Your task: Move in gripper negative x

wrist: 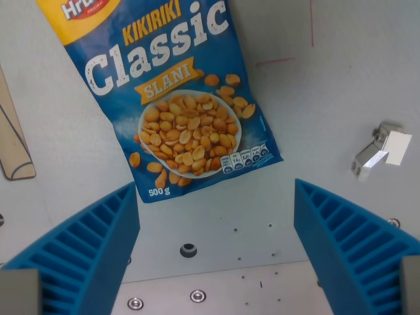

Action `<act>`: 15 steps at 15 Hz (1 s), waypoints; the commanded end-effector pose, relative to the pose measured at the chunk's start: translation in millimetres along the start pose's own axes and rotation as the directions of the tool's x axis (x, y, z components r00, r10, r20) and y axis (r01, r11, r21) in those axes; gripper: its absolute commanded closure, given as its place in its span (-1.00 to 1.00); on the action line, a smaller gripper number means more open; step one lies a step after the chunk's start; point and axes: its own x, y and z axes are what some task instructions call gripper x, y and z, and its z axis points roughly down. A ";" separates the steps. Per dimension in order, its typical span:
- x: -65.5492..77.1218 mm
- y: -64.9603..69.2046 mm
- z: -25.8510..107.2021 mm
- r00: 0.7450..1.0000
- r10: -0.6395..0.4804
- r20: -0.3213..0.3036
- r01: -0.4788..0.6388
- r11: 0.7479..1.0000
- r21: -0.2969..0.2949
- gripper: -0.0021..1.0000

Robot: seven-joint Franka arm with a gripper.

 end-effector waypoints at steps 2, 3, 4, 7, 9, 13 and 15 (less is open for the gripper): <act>-9.8 0.1 -2.4 1.000 0.001 -0.005 -0.001 1.000 0.001 -1.00; -14.8 0.1 -2.3 1.000 0.001 -0.005 -0.001 1.000 0.001 -1.00; -19.8 0.1 -2.3 1.000 0.001 -0.005 -0.001 1.000 0.001 -1.00; -34.8 0.1 -2.2 1.000 0.001 -0.005 -0.001 1.000 0.001 -1.00; -44.8 0.1 -2.2 1.000 0.001 -0.005 -0.001 1.000 0.001 -1.00; -64.8 0.0 -2.1 1.000 0.001 -0.005 -0.001 1.000 0.001 -1.00; -74.8 0.0 -2.0 1.000 0.001 -0.005 -0.001 1.000 0.001 -1.00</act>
